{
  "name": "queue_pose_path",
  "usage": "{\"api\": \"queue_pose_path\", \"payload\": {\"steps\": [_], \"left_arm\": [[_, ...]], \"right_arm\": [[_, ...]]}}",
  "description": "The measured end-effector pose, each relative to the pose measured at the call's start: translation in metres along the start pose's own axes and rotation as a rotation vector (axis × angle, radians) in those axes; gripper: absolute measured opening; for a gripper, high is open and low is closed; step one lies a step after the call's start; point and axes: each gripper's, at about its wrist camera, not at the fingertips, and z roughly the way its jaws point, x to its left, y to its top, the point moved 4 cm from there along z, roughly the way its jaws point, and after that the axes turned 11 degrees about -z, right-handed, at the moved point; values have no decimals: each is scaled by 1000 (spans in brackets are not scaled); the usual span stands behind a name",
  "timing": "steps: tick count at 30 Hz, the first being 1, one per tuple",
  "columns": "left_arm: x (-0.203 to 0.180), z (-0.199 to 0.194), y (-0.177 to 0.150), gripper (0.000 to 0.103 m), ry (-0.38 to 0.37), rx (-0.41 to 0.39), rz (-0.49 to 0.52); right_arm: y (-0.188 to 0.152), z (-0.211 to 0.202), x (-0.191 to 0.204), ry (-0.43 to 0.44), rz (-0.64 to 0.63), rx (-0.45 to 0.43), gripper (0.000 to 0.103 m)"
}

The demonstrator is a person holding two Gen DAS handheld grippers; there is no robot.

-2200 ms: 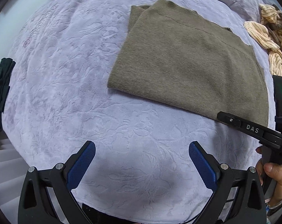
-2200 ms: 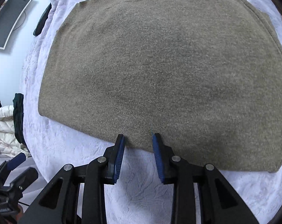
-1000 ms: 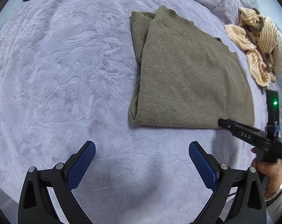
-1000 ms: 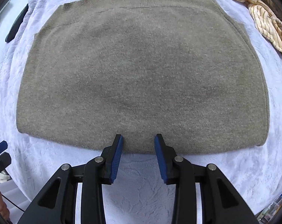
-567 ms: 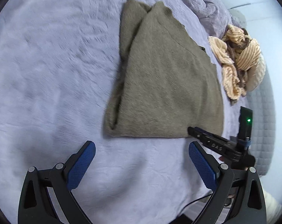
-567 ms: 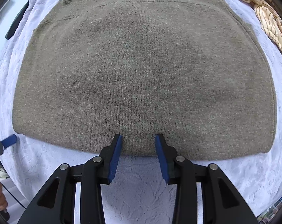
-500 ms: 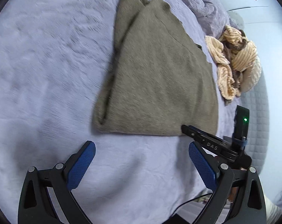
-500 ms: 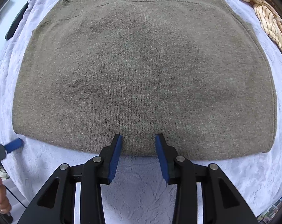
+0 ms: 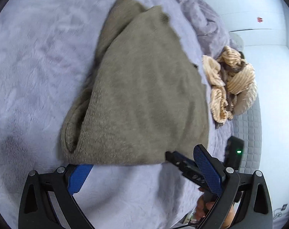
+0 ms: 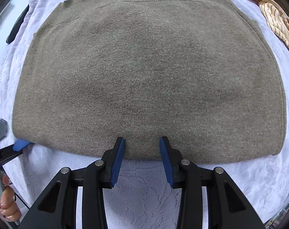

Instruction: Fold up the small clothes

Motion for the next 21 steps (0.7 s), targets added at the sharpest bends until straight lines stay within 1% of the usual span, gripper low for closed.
{"api": "queue_pose_path", "payload": {"steps": [2, 3, 4, 6, 7, 10, 11, 12, 13, 14, 15, 17, 18, 19, 20, 21], "left_arm": [[-12, -2, 0, 100, -9, -28, 46], [-13, 4, 2, 100, 17, -32, 61], [-10, 9, 4, 100, 52, -24, 58], [2, 23, 10, 99, 111, -15, 15], [7, 24, 12, 97, 120, -20, -3], [11, 24, 16, 79, 160, -57, -27], [11, 24, 16, 62, 184, -74, -18], [10, 23, 16, 41, 222, -93, 3], [9, 24, 17, 31, 260, -104, 28], [6, 24, 17, 22, 282, -114, 58], [0, 22, 15, 19, 306, -137, 109], [-13, 20, 10, 16, 365, -181, 221], [-24, 21, 5, 16, 406, -215, 300], [-28, 20, 2, 16, 432, -237, 353], [-35, 21, -3, 14, 461, -261, 414], [-40, 22, -8, 14, 490, -284, 478]], "right_arm": [[-2, 1, -1, 2, 0, -1, 42], [-2, 1, -1, 3, -1, -1, 42], [-3, 1, -3, 4, -2, -1, 42], [-4, 1, -5, 5, -4, 1, 42], [-4, 0, -7, 7, -7, 2, 42], [-3, -5, -11, 21, -23, 7, 43], [-2, -9, -13, 28, -27, 10, 43], [0, -15, -15, 36, -32, 10, 43], [4, -22, -18, 37, -40, 2, 43], [9, -32, -21, 31, -55, -10, 43], [16, -42, -23, 26, -73, -21, 44], [31, -59, -23, 45, -101, -36, 56], [43, -68, -21, 65, -119, -41, 65], [56, -77, -17, 85, -142, -43, 69], [69, -84, -11, 105, -167, -42, 70], [84, -91, -2, 129, -200, -34, 72]]}}
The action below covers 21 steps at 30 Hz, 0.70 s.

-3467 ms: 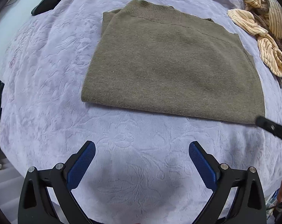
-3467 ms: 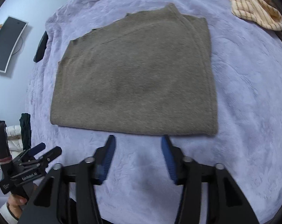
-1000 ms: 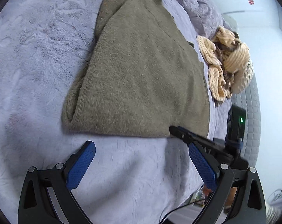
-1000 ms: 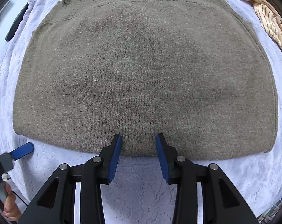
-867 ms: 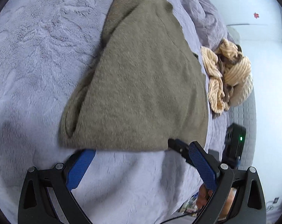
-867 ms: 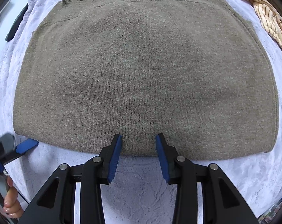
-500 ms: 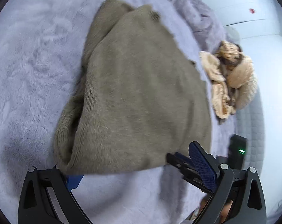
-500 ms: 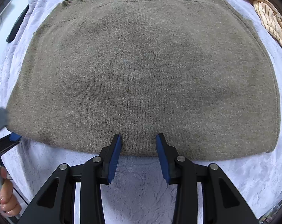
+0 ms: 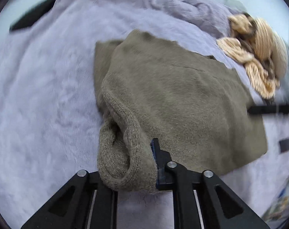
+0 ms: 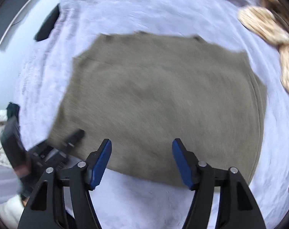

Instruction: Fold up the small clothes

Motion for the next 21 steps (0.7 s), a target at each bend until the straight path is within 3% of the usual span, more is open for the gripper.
{"api": "queue_pose_path", "payload": {"steps": [3, 8, 12, 16, 21], "left_arm": [[-18, -6, -5, 14, 59, -72, 145], [-35, -7, -13, 14, 106, -136, 273], [-35, -8, -16, 14, 104, -159, 284], [-29, -9, -19, 14, 93, -163, 264], [-24, -6, -21, 14, 85, -160, 240]], "right_arm": [[50, -1, 29, 92, -89, 67, 81], [106, 44, 89, 173, -162, 294, 81], [127, 91, 125, 84, -243, 419, 81], [127, 119, 148, -3, -347, 514, 81], [124, 152, 169, -186, -485, 616, 81]]}}
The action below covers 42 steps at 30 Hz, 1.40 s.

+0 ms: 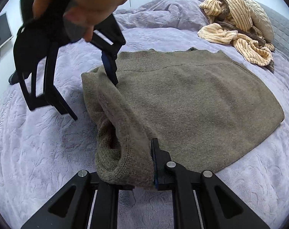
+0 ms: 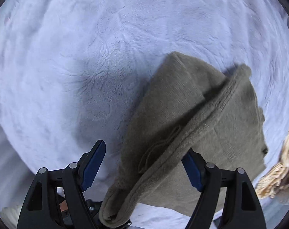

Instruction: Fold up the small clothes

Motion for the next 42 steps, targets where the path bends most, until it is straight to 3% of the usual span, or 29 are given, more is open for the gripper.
{"api": "queue_pose_path", "payload": {"steps": [4, 5, 6, 7, 9, 13, 18, 22, 30, 36, 42], "left_arm": [[0, 1, -1, 14, 4, 3, 5], [-1, 1, 0, 14, 6, 2, 12], [-2, -1, 0, 14, 4, 2, 20], [-2, -2, 1, 14, -2, 2, 20], [-4, -8, 6, 14, -25, -4, 18], [-12, -21, 18, 14, -74, -15, 9], [-34, -35, 36, 14, -123, -29, 41], [-59, -49, 48, 14, -162, -42, 85], [-149, -71, 70, 14, -249, -76, 233], [-231, -59, 58, 14, -305, -36, 345], [-284, -27, 22, 14, -330, 63, 439]], "right_arm": [[8, 18, 12, -147, -65, 75, 80], [7, 18, 12, -182, -71, 70, 74], [4, 14, 10, -221, -70, 52, 41], [0, 8, 5, -249, -62, 28, 18], [-13, -5, -8, -170, -9, -38, 13], [-51, -27, -43, 30, 125, -204, 12], [-106, -47, -82, 178, 242, -362, 12], [-136, -66, -111, 225, 313, -472, 12], [-238, -84, -186, 272, 458, -685, 12], [-322, -49, -242, 332, 588, -771, 12], [-381, 47, -277, 415, 745, -747, 12]]}}
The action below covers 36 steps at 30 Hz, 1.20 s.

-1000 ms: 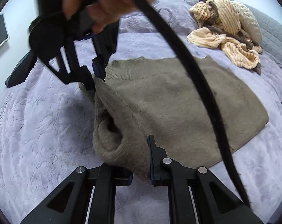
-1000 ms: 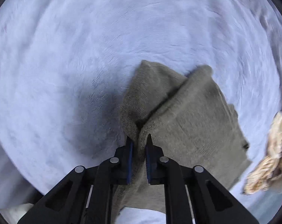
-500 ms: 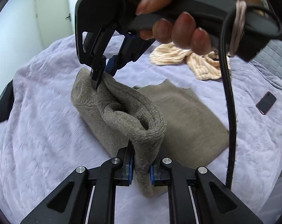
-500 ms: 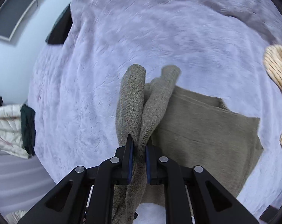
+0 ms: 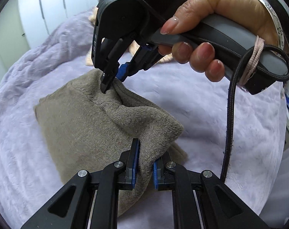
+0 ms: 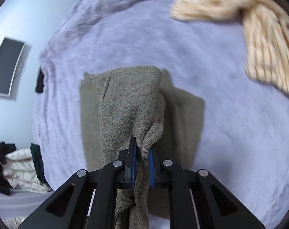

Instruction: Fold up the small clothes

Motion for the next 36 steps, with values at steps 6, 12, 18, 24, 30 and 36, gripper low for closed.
{"api": "queue_pose_path", "payload": {"steps": [6, 12, 18, 24, 30, 36], "left_arm": [[-23, 36, -21, 14, 17, 78, 50], [-21, 31, -8, 14, 59, 75, -3], [-7, 1, -13, 69, 170, 49, -65], [34, -9, -18, 69, 209, 122, -224], [73, -4, -31, 69, 263, 218, -402], [93, -8, -47, 69, 303, 282, -515]], "right_arm": [[-32, 35, -45, 42, 84, -7, 12], [-21, 30, -33, 65, 33, -31, 12], [-24, 22, -33, 16, 35, -12, 34], [-54, -20, -26, -15, 26, -58, 45], [-98, -40, 13, 43, -46, -92, 25], [-131, 8, 18, 14, -33, 8, 25]]}}
